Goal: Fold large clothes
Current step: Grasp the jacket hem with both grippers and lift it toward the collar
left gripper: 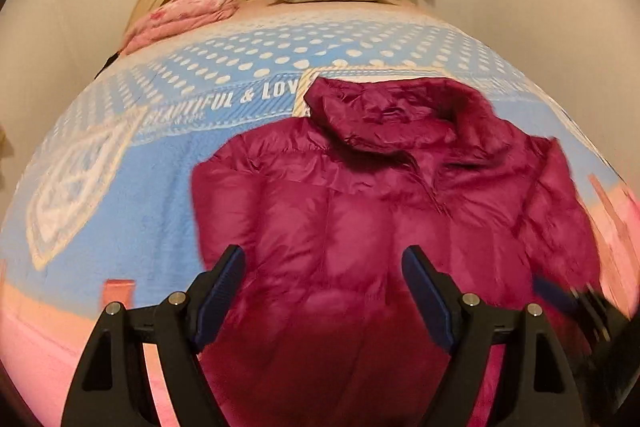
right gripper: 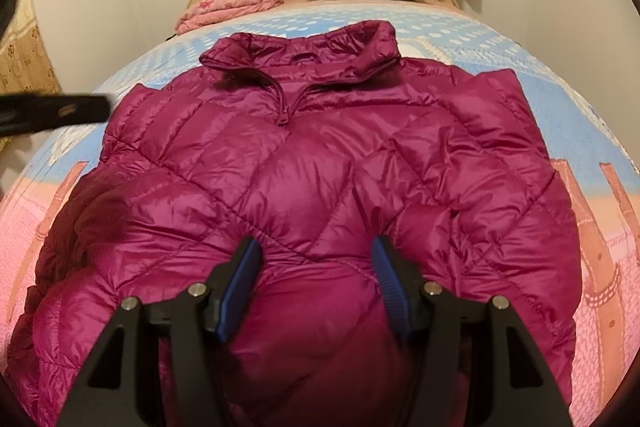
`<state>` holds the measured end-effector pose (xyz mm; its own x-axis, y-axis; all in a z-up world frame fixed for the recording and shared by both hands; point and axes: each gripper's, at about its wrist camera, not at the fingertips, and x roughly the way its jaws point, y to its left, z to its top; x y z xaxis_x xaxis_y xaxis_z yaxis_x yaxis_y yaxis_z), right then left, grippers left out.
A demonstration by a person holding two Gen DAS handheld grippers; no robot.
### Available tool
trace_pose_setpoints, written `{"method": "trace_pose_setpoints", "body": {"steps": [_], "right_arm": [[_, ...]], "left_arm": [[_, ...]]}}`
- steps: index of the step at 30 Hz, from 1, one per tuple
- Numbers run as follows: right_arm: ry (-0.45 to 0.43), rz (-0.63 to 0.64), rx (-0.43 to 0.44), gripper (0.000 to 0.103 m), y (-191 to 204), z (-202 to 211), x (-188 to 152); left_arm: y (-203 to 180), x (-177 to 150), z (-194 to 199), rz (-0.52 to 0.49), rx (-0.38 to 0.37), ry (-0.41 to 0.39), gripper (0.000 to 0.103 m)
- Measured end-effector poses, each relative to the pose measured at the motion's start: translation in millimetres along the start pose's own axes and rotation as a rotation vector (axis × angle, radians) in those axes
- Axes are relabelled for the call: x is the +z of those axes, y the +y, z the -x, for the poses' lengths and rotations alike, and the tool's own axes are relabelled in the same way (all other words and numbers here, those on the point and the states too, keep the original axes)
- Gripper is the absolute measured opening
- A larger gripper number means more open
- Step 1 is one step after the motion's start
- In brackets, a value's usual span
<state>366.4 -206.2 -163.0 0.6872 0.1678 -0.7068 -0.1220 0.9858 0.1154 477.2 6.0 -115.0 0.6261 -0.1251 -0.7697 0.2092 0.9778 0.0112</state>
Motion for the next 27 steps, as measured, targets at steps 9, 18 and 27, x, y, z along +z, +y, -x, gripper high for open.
{"method": "trace_pose_setpoints", "body": {"steps": [9, 18, 27], "right_arm": [[-0.004, -0.008, 0.014, 0.063, -1.9, 0.6, -0.1], [0.005, 0.000, 0.014, 0.067, -1.9, -3.3, 1.1], [0.080, 0.069, 0.137, 0.081, -6.9, 14.5, 21.1]], "left_arm": [[16.8, -32.5, -47.8, 0.099, -0.050, -0.023, 0.082], [15.5, -38.3, -45.0, 0.108, -0.043, -0.041, 0.083], [34.4, -25.1, 9.4, 0.144, -0.158, -0.096, 0.083]]}}
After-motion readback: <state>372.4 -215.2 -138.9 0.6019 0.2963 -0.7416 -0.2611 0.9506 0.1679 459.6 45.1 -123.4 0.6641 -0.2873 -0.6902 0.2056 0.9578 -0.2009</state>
